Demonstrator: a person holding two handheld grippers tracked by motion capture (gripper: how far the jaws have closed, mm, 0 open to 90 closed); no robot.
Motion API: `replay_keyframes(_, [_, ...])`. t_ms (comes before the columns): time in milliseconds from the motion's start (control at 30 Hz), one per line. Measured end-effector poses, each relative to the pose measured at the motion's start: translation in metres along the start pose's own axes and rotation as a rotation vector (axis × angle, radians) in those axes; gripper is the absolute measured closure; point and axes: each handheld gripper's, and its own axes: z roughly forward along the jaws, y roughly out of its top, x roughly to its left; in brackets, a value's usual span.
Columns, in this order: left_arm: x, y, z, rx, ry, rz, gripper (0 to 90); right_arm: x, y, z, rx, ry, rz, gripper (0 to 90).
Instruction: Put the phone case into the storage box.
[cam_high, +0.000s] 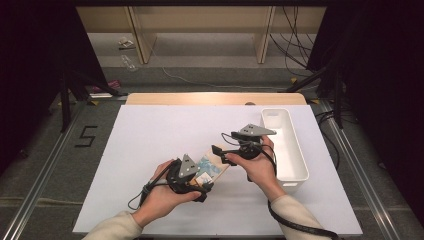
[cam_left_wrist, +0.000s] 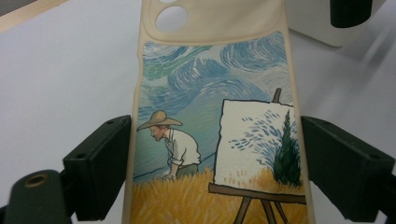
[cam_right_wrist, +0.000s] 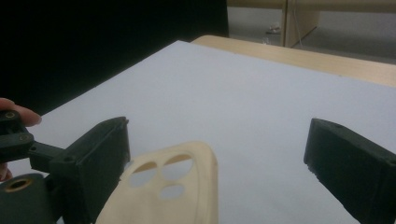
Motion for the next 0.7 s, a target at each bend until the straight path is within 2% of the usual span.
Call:
replay_keyframes(167, [-0.0007, 0.0, 0.0004, -0.003, -0.002, 0.002, 12.2, -0.0023, -0.0031, 0.0042, 0.022, 0.015, 0.031, 9.5])
replay_keyframes(700, [-0.0025, 0.0, 0.0007, -0.006, 0.001, 0.014, 12.3, -0.0007, -0.0055, 0.0096, 0.061, 0.037, 0.06, 13.1])
